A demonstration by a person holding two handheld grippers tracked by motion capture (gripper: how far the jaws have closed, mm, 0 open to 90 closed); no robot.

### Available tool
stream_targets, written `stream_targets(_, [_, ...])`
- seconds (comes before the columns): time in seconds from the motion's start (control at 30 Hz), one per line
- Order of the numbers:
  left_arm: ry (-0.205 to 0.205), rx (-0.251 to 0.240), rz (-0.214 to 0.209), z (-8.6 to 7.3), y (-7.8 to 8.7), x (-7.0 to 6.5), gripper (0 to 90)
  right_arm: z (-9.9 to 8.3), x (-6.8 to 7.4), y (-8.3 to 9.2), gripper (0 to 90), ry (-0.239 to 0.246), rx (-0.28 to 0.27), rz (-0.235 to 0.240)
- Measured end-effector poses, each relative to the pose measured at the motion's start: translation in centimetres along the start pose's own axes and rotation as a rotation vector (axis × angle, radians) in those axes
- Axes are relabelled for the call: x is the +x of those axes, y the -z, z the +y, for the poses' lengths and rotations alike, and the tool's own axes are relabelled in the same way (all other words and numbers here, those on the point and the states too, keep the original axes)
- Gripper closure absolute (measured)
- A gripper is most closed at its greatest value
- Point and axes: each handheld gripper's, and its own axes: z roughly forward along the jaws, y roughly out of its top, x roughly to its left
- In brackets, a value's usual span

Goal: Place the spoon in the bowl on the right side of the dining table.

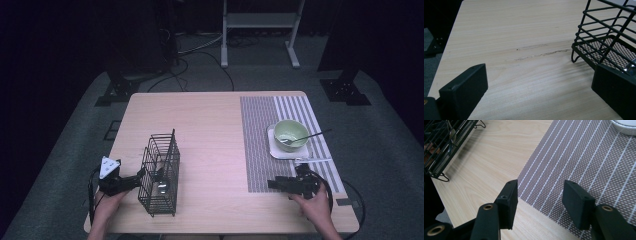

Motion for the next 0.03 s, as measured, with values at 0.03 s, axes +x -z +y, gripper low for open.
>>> stream_targets(0.03, [0.0,0.001,0.0,0.0,0.0,0.0,0.0,-0.12,-0.01,-0.01,45.5,-0.002,-0.005,0.003])
